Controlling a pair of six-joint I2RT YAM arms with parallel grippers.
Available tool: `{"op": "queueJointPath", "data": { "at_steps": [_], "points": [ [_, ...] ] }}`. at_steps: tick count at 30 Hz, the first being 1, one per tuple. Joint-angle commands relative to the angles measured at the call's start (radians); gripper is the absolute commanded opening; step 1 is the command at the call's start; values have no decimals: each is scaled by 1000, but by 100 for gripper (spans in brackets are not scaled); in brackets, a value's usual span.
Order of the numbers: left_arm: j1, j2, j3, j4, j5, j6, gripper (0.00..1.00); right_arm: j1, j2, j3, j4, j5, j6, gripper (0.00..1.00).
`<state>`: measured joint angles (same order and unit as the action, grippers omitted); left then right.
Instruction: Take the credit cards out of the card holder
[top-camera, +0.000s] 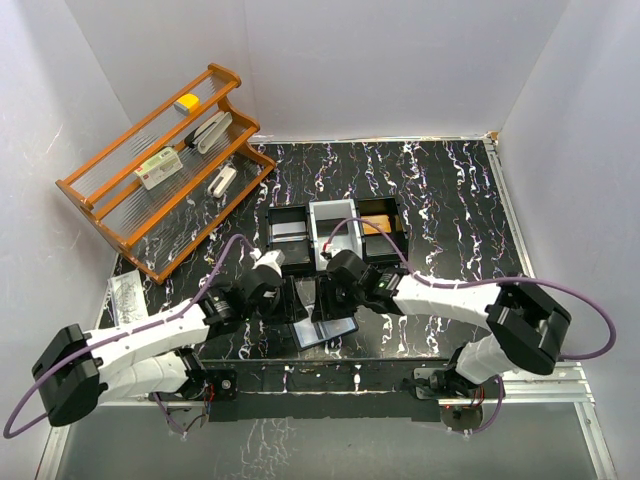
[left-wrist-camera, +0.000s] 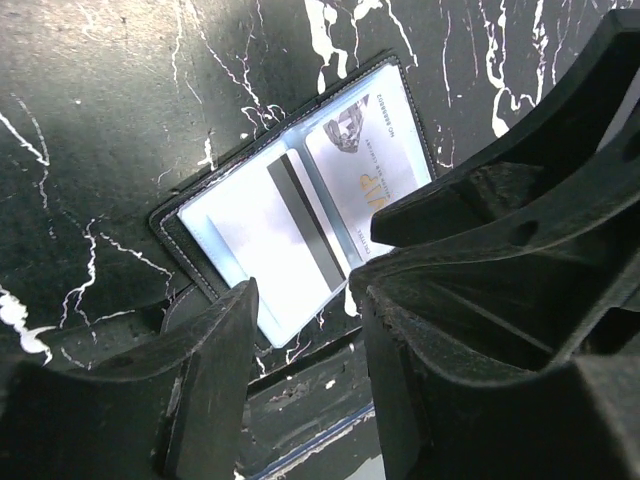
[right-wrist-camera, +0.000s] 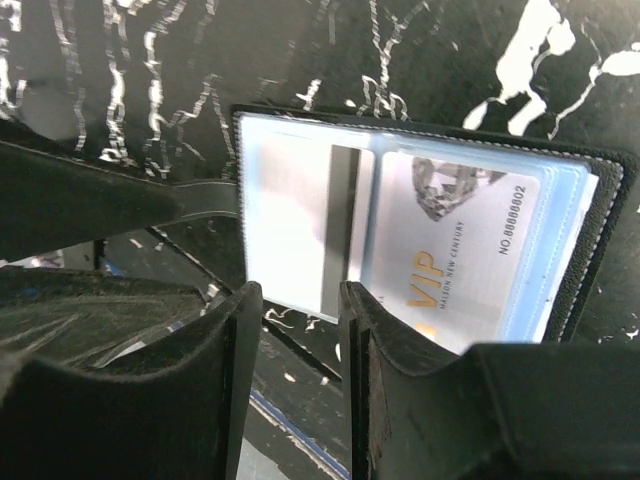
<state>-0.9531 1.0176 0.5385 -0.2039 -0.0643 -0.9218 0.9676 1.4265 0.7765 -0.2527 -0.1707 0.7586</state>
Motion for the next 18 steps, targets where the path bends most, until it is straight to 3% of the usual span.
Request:
{"op": "queueJointPath", "data": {
  "at_steps": [1,9,18],
  "points": [
    [-7,55,-8,62,54,13,43,0,38,-22,78,16,20,34],
    [-6,153,-47,137,80,-10,28,0,144,-30,86,55,26,27],
    [-7,245,-62,103,69,4,17,0,76,-96,132,44,61,28]
  ]
}}
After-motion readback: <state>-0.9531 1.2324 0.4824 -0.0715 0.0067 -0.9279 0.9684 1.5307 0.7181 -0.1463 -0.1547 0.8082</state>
